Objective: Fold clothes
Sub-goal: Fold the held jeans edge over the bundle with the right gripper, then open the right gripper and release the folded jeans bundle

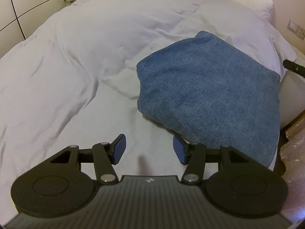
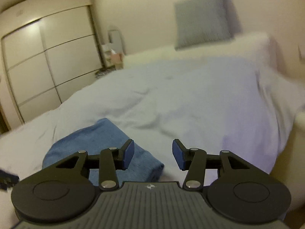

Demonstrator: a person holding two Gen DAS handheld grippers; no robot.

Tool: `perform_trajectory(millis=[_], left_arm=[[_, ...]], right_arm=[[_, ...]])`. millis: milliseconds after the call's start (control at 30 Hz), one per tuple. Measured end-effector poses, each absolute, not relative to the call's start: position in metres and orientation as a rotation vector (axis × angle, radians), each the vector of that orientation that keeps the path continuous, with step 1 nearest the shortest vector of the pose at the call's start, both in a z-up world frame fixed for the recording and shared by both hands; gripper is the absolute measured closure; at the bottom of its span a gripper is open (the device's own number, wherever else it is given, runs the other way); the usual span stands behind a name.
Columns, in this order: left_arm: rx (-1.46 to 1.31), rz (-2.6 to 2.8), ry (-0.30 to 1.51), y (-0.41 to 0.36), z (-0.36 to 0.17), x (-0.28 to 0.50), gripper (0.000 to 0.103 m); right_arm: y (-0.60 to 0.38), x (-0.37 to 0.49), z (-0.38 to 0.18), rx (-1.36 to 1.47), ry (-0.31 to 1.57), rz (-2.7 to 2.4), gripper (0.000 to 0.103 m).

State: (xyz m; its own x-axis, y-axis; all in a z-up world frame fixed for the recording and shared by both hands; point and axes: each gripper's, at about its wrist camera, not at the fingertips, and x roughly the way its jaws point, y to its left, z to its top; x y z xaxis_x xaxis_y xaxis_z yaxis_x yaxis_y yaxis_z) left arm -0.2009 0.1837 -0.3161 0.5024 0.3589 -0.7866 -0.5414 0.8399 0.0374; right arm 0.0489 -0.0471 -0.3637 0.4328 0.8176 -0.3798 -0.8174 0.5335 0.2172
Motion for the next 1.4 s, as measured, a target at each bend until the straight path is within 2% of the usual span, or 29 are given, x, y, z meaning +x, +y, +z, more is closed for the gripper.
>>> perform_trajectory(millis=[33, 100, 133, 200, 267, 367, 567, 633, 700, 767, 900, 967, 1033, 1100, 1167, 1200, 1267, 1333, 1400], left_arm=[[-0.226, 0.546, 0.890, 0.183, -0.316, -0.200, 0.053], [-0.222, 0.540, 0.889, 0.181, -0.314, -0.198, 0.053], [-0.221, 0.539, 0.889, 0.179, -0.313, -0.198, 0.053], [-0.211, 0.537, 0.887, 0.176, -0.310, -0.200, 0.053], [-0.197, 0.534, 0.882, 0.173, -0.305, -0.201, 0.052], [-0.186, 0.541, 0.874, 0.174, -0.301, -0.200, 0.052], [-0.177, 0.522, 0.813, 0.180, -0.300, -0.181, 0.054], [-0.172, 0.511, 0.798, 0.186, -0.306, -0.170, 0.057], [-0.170, 0.505, 0.806, 0.193, -0.318, -0.157, 0.059], [-0.184, 0.495, 0.820, 0.202, -0.334, -0.145, 0.057], [-0.207, 0.488, 0.804, 0.209, -0.340, -0.142, 0.061], [-0.215, 0.482, 0.759, 0.208, -0.333, -0.147, 0.063], [-0.222, 0.482, 0.739, 0.210, -0.332, -0.149, 0.063], [-0.215, 0.514, 0.792, 0.214, -0.343, -0.139, 0.056], [-0.221, 0.541, 0.811, 0.215, -0.351, -0.133, 0.054], [-0.229, 0.561, 0.816, 0.212, -0.349, -0.133, 0.054], [-0.249, 0.589, 0.817, 0.201, -0.338, -0.136, 0.064], [-0.275, 0.609, 0.803, 0.187, -0.325, -0.152, 0.064], [-0.338, 0.624, 0.786, 0.167, -0.317, -0.173, 0.063]], right_arm=[[-0.041, 0.048, -0.369, -0.032, 0.486, 1.046, 0.063], [-0.022, 0.052, -0.387, -0.124, 0.569, 1.057, 0.069], [-0.017, 0.055, -0.395, -0.157, 0.588, 1.036, 0.078], [-0.008, 0.061, -0.410, -0.211, 0.624, 0.997, 0.077], [-0.011, 0.061, -0.402, -0.189, 0.631, 0.990, 0.077], [-0.027, 0.060, -0.383, -0.146, 0.582, 0.974, 0.074], [-0.036, 0.041, -0.363, -0.138, 0.484, 1.110, 0.076], [-0.022, 0.045, -0.378, -0.187, 0.522, 1.087, 0.076], [-0.005, 0.057, -0.403, -0.231, 0.595, 1.060, 0.080], [0.001, 0.066, -0.420, -0.232, 0.640, 1.052, 0.081], [-0.001, 0.072, -0.406, -0.220, 0.647, 1.053, 0.081], [-0.008, 0.074, -0.394, -0.177, 0.606, 1.058, 0.077], [-0.007, 0.077, -0.392, -0.157, 0.605, 1.068, 0.077], [0.000, 0.082, -0.398, -0.167, 0.629, 1.065, 0.078], [0.010, 0.085, -0.414, -0.202, 0.649, 1.051, 0.074], [0.013, 0.087, -0.419, -0.209, 0.662, 1.042, 0.074], [0.008, 0.093, -0.409, -0.164, 0.707, 1.026, 0.071], [-0.008, 0.090, -0.391, -0.115, 0.700, 1.031, 0.071], [-0.028, 0.080, -0.379, -0.064, 0.691, 1.051, 0.065]])
